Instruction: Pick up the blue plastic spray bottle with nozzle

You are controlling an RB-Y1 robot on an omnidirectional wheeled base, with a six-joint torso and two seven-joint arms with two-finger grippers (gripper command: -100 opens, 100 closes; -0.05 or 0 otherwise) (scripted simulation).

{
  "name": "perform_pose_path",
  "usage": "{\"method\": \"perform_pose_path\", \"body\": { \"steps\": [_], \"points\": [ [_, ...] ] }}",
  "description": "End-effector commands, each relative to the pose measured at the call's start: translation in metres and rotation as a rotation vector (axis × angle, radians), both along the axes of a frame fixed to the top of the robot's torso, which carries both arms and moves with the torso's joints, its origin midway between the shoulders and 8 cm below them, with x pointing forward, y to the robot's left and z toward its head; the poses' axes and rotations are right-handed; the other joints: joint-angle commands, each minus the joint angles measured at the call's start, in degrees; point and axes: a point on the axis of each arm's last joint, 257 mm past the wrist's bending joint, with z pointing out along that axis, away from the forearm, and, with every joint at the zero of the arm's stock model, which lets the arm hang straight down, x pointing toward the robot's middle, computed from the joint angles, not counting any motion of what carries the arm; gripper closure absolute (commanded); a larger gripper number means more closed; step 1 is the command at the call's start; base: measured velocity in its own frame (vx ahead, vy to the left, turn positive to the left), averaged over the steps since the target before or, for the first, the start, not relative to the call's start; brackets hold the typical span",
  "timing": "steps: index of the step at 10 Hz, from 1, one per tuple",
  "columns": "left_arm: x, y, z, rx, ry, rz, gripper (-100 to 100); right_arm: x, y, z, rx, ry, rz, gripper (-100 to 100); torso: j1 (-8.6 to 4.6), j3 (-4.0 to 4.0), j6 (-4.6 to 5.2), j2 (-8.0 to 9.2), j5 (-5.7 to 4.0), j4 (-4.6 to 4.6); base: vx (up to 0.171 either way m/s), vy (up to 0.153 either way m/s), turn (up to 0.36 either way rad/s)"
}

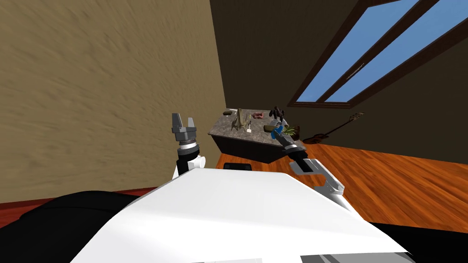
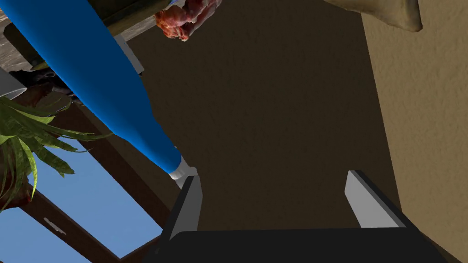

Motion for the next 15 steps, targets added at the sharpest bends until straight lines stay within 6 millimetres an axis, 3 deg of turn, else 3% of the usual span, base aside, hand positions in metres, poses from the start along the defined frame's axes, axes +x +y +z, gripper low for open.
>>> {"method": "perform_pose_path", "body": {
  "steps": [1,2,4,5,8,11,12,13,14,15],
  "points": [
    [0.000,0.000,0.000,0.000,0.000,0.000,0,-0.007,-0.025,-0.018,-0.070,0.050,-0.042,-100,0.00,0.00,0.00,0.00,0.00,0.00,0.047,0.038,0.032],
    [0.000,0.000,0.000,0.000,0.000,0.000,0,-0.014,-0.048,-0.030,-0.129,0.093,-0.082,-100,0.00,-0.04,0.01,-0.06,0.00,-0.02,0.080,0.057,0.040],
    [0.000,0.000,0.000,0.000,0.000,0.000,0,-0.023,-0.071,-0.041,-0.189,0.134,-0.123,-100,0.08,-0.12,0.00,-0.20,0.03,-0.05,0.079,0.043,0.040],
    [0.000,0.000,0.000,0.000,0.000,0.000,0,-0.033,-0.095,-0.048,-0.247,0.173,-0.162,-100,0.03,-0.12,-0.01,-0.21,0.00,-0.05,0.105,0.051,0.075],
    [0.000,0.000,0.000,0.000,0.000,0.000,0,-0.052,-0.136,-0.057,-0.343,0.235,-0.232,-100,0.05,-0.16,-0.01,-0.26,0.02,-0.06,0.096,0.045,0.051],
    [0.000,0.000,0.000,0.000,0.000,0.000,0,-0.067,-0.164,-0.061,-0.404,0.276,-0.284,-100,0.10,-0.19,-0.02,-0.32,0.03,-0.07,0.104,0.053,0.058],
    [0.000,0.000,0.000,0.000,0.000,0.000,0,-0.064,-0.158,-0.060,-0.391,0.267,-0.271,-100,0.10,-0.18,-0.02,-0.30,0.03,-0.07,0.041,0.019,0.010],
    [0.000,0.000,0.000,0.000,0.000,0.000,0,-0.065,-0.159,-0.060,-0.394,0.269,-0.275,0,0.01,-0.09,-0.01,-0.13,0.01,-0.04,0.008,0.004,-0.002],
    [0.000,0.000,0.000,0.000,0.000,0.000,0,-0.054,-0.154,-0.071,-0.390,0.272,-0.257,-100,-0.05,-0.01,0.00,0.00,-0.01,0.00,-0.077,-0.002,0.015],
    [0.000,0.000,0.000,0.000,0.000,0.000,0,-0.047,-0.160,-0.071,-0.388,0.266,-0.267,-100,-0.09,0.13,-0.01,0.27,-0.03,0.05,-0.108,-0.003,0.012]
  ]
}}
